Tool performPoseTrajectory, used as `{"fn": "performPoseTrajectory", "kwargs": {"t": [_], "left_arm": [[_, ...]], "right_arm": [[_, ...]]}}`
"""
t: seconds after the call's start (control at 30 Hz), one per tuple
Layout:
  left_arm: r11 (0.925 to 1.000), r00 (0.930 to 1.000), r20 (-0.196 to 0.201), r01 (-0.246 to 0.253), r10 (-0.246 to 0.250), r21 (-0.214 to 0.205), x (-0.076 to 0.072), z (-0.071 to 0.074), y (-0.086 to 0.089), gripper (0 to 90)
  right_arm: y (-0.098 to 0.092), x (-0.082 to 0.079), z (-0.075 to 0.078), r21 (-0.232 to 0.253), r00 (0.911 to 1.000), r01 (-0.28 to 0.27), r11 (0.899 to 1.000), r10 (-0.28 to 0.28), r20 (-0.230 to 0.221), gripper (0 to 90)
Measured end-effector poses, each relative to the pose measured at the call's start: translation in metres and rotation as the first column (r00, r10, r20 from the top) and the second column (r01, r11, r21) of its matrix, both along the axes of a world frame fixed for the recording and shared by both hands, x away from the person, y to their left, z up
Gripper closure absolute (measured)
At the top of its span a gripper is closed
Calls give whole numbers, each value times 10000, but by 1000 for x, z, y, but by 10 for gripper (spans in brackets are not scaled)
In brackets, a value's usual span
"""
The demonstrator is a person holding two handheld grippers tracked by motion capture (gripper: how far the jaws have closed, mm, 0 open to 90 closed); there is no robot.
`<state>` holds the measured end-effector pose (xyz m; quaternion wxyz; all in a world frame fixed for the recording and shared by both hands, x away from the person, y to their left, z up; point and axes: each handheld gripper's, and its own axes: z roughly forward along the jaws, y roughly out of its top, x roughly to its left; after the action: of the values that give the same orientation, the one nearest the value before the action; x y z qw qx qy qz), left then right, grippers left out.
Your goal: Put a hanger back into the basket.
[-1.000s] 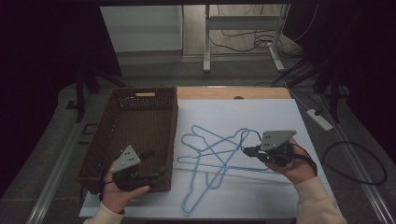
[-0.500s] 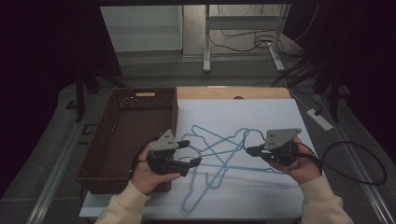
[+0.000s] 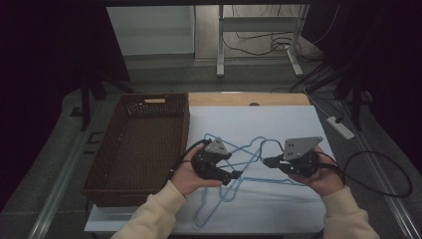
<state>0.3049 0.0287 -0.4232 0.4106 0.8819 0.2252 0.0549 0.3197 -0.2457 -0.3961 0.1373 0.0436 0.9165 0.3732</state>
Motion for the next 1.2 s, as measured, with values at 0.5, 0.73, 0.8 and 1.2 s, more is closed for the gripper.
{"fn": "performPoseTrajectory", "kwargs": {"t": [0.5,0.73,0.8,1.2], "left_arm": [[9802,9954,495,713,-817,1848,2,-11,-25,822],[9893,9951,615,686,-770,1290,-4,0,-19,861],[9934,9958,676,545,-615,1012,-7,3,-16,861],[9985,9952,967,216,-167,-495,-20,32,1,862]], "right_arm": [[1,-1,4,-40,9997,-255,9997,255,-12,878],[-1,1,4,517,9995,228,9984,-240,226,856],[-1,0,4,776,9989,400,9962,-419,226,843],[-9,-13,13,2932,9714,1939,9362,-2250,760,573]]}}
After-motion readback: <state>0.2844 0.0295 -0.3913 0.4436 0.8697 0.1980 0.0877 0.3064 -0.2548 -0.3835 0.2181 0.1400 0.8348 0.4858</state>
